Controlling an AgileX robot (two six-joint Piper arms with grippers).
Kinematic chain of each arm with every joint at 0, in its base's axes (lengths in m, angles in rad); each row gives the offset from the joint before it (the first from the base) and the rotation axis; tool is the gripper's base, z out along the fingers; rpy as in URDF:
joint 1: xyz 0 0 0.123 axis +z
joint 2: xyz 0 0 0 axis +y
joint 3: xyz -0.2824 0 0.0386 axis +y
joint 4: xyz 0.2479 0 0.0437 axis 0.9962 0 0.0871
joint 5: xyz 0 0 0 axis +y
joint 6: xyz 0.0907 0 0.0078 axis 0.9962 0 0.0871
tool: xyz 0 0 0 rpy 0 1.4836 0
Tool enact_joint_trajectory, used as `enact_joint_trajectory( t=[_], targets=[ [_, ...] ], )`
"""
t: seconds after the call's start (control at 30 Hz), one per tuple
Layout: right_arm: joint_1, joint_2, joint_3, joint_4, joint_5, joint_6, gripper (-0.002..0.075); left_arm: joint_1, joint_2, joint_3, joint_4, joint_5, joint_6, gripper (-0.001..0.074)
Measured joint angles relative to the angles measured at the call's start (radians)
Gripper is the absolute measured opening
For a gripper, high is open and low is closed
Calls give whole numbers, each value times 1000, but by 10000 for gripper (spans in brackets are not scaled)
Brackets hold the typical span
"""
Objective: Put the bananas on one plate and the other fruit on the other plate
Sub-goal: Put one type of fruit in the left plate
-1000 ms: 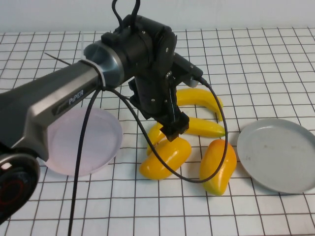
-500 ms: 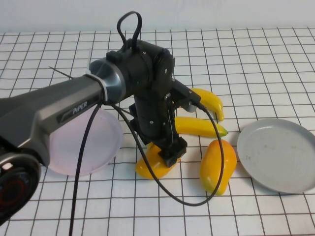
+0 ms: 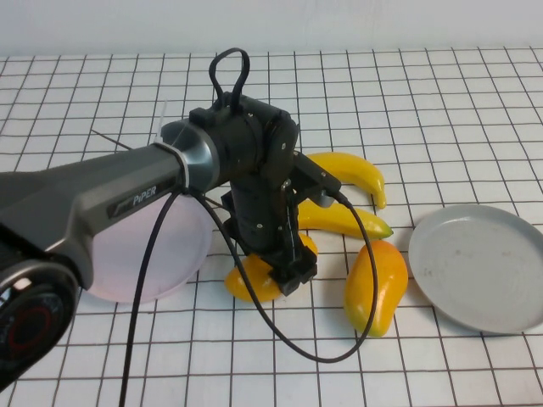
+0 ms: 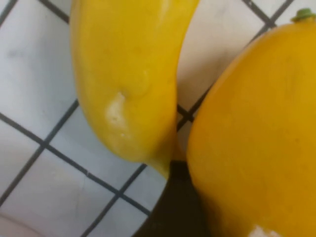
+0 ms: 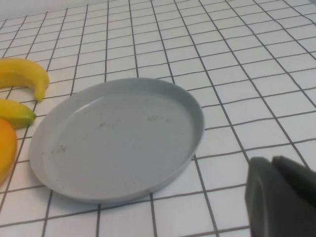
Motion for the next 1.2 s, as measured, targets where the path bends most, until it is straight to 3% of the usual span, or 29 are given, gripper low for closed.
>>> enact_joint_trajectory(
  t=[0.23, 0.43, 0.53, 0.73, 0.87, 1.2],
  targets=[
    [0, 0, 0, 0, 0, 0, -16, 0, -56, -57, 77, 57, -16, 537],
    [0, 0, 0, 0, 0, 0, -16, 13, -192, -78, 296, 101, -109, 537],
    [0, 0, 0, 0, 0, 0, -16, 79, -211, -79, 317, 129, -146, 537],
    [0, 0, 0, 0, 0, 0, -16, 295, -183, -79, 98, 130, -94, 537],
    [0, 0, 0, 0, 0, 0, -16, 396, -132, -79, 62, 110, -78, 537],
    [0, 0, 0, 0, 0, 0, -16, 448, -11, -79, 37, 127, -47, 536]
  ],
)
